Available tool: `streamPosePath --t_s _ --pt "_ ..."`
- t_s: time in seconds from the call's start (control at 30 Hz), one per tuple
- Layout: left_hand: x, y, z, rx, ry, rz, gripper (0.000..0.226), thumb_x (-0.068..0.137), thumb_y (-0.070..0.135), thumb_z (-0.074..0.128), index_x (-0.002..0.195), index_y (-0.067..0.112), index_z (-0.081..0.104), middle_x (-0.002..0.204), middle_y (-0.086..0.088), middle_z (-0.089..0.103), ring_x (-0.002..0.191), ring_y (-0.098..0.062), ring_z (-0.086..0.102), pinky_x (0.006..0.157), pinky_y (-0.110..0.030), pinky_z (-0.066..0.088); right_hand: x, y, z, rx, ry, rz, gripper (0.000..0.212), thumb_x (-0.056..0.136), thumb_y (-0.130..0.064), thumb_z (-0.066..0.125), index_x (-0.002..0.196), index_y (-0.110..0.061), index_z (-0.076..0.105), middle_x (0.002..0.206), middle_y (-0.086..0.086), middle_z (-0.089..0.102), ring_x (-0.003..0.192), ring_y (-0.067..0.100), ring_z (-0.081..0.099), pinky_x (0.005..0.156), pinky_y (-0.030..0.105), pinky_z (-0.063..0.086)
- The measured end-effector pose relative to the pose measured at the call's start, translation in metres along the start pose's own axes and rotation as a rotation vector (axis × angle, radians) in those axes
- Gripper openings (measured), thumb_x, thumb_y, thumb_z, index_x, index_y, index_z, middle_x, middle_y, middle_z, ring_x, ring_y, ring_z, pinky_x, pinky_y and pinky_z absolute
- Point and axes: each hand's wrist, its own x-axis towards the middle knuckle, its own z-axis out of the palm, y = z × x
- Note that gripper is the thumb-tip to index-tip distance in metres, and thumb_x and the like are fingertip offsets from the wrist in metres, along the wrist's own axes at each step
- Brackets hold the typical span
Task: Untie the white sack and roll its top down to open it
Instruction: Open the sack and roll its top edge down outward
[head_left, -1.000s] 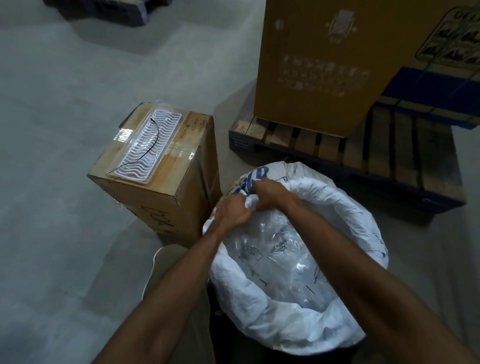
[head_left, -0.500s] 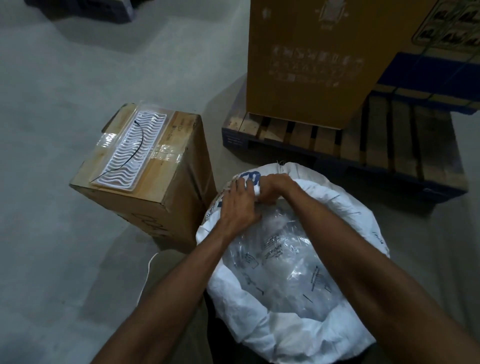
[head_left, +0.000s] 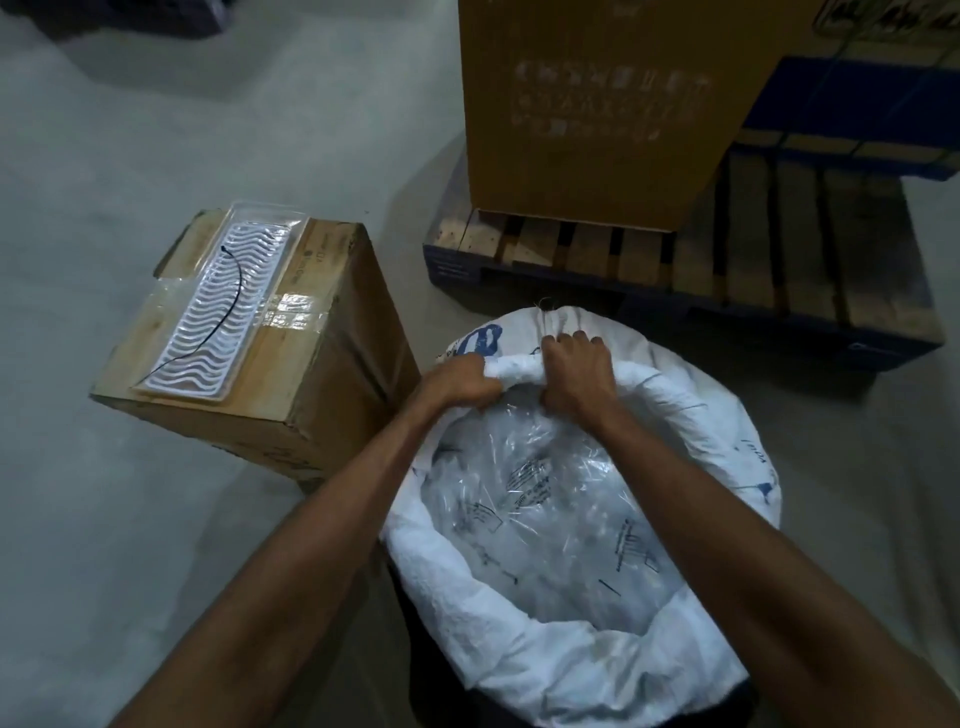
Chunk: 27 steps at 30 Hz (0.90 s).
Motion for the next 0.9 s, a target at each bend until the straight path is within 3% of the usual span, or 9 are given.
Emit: streamPosePath --t_s 0.13,0.23,0.3,0.4,0.5,0.6,0.67,0.77,0.9 --pt "-0.011 0.014 0.032 0.316 0.491 0.159 0.084 0.070 0.049 0.072 0.140 0.014 0.041 0.129 -0.016 0.050 0.113 -0.034 0.052 0.092 -0.044 0.049 0.020 -0.001 -0.033 0.134 -0.217 -0.010 0.057 0.080 -0.044 0.074 0.124 -0.012 0.059 0.120 0.012 0.064 0.109 0.030 0.062 0.091 0.040 0.051" --pt "-0.006 0.029 0.040 0.336 0.535 0.193 0.073 0.066 0.041 0.077 0.129 0.017 0.049 0.120 -0.012 0.058 0.107 -0.030 0.056 0.085 -0.040 0.049 0.035 0.006 -0.057 0.165 -0.581 0.054 0.062 0.069 -0.023 0.075 0.127 -0.010 0.058 0.116 0.009 0.059 0.107 0.028 0.058 0.091 0.041 0.052" --pt "-0.002 0.033 0.040 0.243 0.513 0.149 0.054 0.071 0.038 0.076 0.119 0.019 0.059 0.109 -0.008 0.067 0.098 -0.027 0.063 0.074 -0.034 0.048 0.039 0.013 -0.056 0.182 -0.662 0.059 0.064 0.063 -0.022 0.078 0.124 -0.011 0.062 0.111 0.006 0.060 0.102 0.025 0.060 0.090 0.041 0.055" --pt "0.008 0.036 0.033 0.150 0.420 0.072 0.037 0.083 0.038 0.069 0.113 0.018 0.069 0.107 -0.007 0.071 0.100 -0.028 0.067 0.075 -0.032 0.048 0.026 0.017 -0.032 0.189 -0.340 -0.017 0.066 0.069 -0.042 0.083 0.127 -0.022 0.060 0.119 0.005 0.062 0.108 0.025 0.061 0.088 0.040 0.050" --pt "0.024 0.036 0.003 0.087 0.054 0.049 0.043 0.087 0.037 0.065 0.122 0.011 0.066 0.114 -0.010 0.070 0.098 -0.027 0.067 0.083 -0.036 0.056 -0.007 0.015 -0.002 -0.136 -0.027 0.044 0.104 0.068 -0.071 0.076 0.150 -0.025 0.033 0.146 0.011 0.045 0.132 0.035 0.046 0.108 0.055 0.034" --pt "0.026 0.040 -0.022 0.146 -0.263 0.077 0.036 0.082 0.023 0.072 0.115 0.013 0.064 0.117 -0.011 0.071 0.086 -0.017 0.064 0.069 -0.028 0.052 -0.024 0.021 0.018 -0.064 0.014 0.197 0.102 0.069 -0.077 0.074 0.146 -0.019 0.040 0.140 0.012 0.054 0.123 0.034 0.056 0.105 0.052 0.038" --pt "0.023 0.047 -0.015 0.310 -0.119 0.124 0.055 0.079 0.029 0.077 0.127 0.015 0.058 0.125 -0.013 0.066 0.100 -0.024 0.063 0.082 -0.034 0.055 -0.021 0.029 0.017 0.127 -0.009 0.222 0.085 0.071 -0.073 0.075 0.132 -0.016 0.054 0.124 0.010 0.065 0.108 0.028 0.064 0.093 0.041 0.045" --pt "0.006 0.067 0.012 0.511 0.351 0.321 0.087 0.076 0.040 0.082 0.145 0.012 0.038 0.136 -0.018 0.049 0.120 -0.034 0.052 0.098 -0.043 0.049 -0.004 0.038 -0.011 0.269 -0.161 0.221 0.067 0.073 -0.064 0.077 0.118 -0.016 0.062 0.112 0.007 0.067 0.103 0.028 0.064 0.081 0.036 0.044" --pt "0.007 0.084 0.032 0.436 0.454 0.397 0.092 0.072 0.065 0.076 0.141 0.015 0.041 0.135 -0.013 0.047 0.118 -0.033 0.047 0.094 -0.047 0.045 0.011 0.052 -0.039 0.364 -0.541 0.197 0.045 0.068 -0.027 0.078 0.107 -0.011 0.063 0.104 0.008 0.063 0.083 0.020 0.057 0.063 0.030 0.040"
